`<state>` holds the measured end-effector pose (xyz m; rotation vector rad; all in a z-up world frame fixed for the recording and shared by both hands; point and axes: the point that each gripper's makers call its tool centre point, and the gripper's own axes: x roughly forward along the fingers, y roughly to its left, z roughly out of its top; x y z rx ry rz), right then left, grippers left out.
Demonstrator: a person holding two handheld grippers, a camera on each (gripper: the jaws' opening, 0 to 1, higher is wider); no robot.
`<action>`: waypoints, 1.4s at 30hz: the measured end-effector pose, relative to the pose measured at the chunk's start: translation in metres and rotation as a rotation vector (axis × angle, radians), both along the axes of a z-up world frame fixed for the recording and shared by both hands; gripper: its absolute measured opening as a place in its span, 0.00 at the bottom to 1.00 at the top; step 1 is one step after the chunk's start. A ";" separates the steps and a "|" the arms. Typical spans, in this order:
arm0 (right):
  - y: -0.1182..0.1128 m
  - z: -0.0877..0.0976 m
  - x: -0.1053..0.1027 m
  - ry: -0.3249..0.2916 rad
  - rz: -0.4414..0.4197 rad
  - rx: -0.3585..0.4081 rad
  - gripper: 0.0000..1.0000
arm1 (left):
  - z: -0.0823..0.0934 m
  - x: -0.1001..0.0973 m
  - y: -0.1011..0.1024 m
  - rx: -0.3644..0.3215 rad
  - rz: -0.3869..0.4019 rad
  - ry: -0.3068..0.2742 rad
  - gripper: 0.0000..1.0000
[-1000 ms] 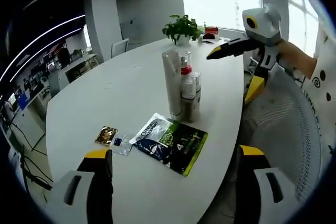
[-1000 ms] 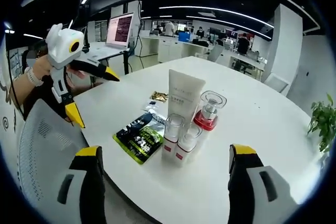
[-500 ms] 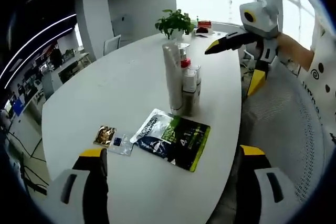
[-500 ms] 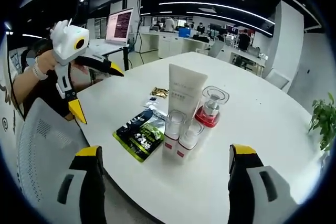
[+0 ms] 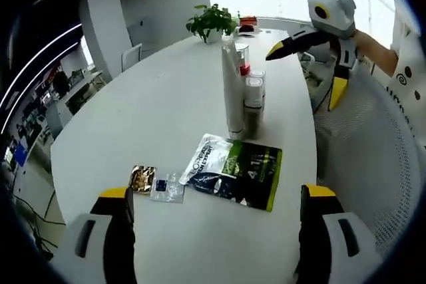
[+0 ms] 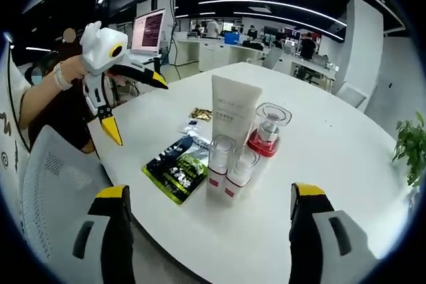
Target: Arrange the skincare products in the storage area until every visible bottle or jar stands upright without overlapping.
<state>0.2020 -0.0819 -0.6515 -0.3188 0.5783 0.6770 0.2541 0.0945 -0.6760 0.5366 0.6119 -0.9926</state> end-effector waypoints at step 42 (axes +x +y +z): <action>0.001 -0.017 -0.012 0.084 0.014 0.102 0.74 | -0.035 0.071 0.008 0.397 -0.449 -0.169 0.84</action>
